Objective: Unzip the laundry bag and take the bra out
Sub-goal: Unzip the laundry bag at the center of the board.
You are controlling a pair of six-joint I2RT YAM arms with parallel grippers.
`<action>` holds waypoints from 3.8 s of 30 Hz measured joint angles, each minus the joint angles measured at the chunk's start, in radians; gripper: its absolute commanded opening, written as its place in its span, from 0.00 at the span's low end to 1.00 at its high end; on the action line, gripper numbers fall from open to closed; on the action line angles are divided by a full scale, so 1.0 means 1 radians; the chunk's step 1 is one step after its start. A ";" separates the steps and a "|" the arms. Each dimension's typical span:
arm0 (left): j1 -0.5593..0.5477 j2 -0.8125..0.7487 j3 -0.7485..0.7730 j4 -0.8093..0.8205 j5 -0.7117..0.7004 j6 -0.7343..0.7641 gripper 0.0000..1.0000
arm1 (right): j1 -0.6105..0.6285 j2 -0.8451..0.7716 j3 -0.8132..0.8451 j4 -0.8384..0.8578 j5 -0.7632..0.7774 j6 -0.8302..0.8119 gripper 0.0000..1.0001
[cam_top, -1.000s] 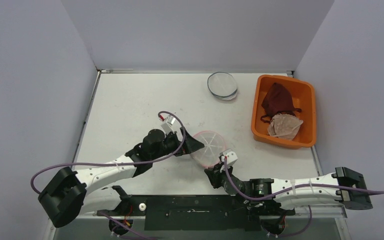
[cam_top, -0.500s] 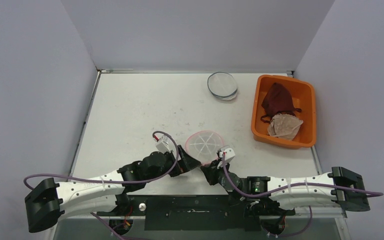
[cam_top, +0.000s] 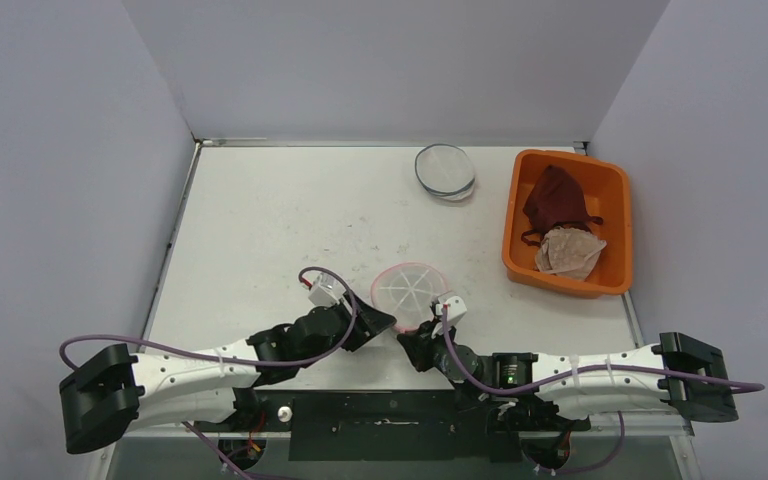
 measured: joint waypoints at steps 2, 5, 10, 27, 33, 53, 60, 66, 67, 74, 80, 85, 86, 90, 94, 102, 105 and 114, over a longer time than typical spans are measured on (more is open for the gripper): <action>0.000 0.009 0.003 0.009 -0.015 -0.014 0.40 | 0.000 0.001 0.000 0.008 -0.002 0.000 0.05; 0.000 0.025 0.005 0.019 -0.034 -0.023 0.36 | 0.000 0.011 0.000 0.016 -0.003 0.000 0.05; 0.010 0.050 0.014 0.030 -0.047 -0.031 0.34 | 0.000 0.034 0.000 0.022 -0.010 -0.002 0.05; 0.088 0.140 0.024 0.127 0.021 0.019 0.01 | 0.001 -0.003 0.006 -0.022 -0.002 -0.004 0.05; 0.115 0.116 0.036 0.136 0.049 0.062 0.00 | 0.001 -0.053 0.021 -0.123 0.032 0.005 0.05; 0.349 0.065 0.166 -0.016 0.389 0.292 0.00 | 0.026 -0.210 0.037 -0.278 0.121 -0.009 0.05; 0.396 0.112 0.348 -0.158 0.524 0.443 0.00 | 0.069 -0.059 0.038 -0.090 0.104 -0.047 0.05; 0.397 0.182 0.419 -0.185 0.583 0.506 0.14 | 0.075 0.061 0.068 0.024 0.100 -0.072 0.05; 0.398 0.190 0.419 -0.187 0.583 0.510 0.27 | 0.075 0.075 0.073 0.035 0.100 -0.072 0.05; 0.418 0.150 0.307 -0.189 0.540 0.499 0.81 | 0.075 0.129 0.084 0.060 0.103 -0.056 0.05; 0.423 0.009 0.257 -0.330 0.478 0.489 0.91 | 0.074 0.138 0.084 0.070 0.103 -0.041 0.05; 0.423 -0.175 0.207 -0.400 0.435 0.441 0.90 | 0.068 0.155 0.085 0.090 0.096 -0.041 0.05; 0.422 -0.215 0.187 -0.403 0.431 0.420 0.90 | 0.066 0.163 0.086 0.090 0.094 -0.041 0.05; 0.397 -0.314 0.095 -0.386 0.412 0.314 0.85 | 0.060 0.196 0.100 0.098 0.076 -0.042 0.05; 0.325 -0.311 0.050 -0.378 0.375 0.229 0.78 | 0.054 0.221 0.121 0.110 0.058 -0.049 0.05; 0.244 -0.209 0.050 -0.297 0.310 0.166 0.66 | 0.053 0.265 0.156 0.136 0.012 -0.075 0.05; 0.243 -0.193 0.051 -0.292 0.282 0.165 0.53 | 0.053 0.269 0.156 0.135 0.002 -0.081 0.05; 0.242 -0.192 0.063 -0.291 0.214 0.172 0.15 | 0.053 0.268 0.156 0.135 -0.002 -0.086 0.05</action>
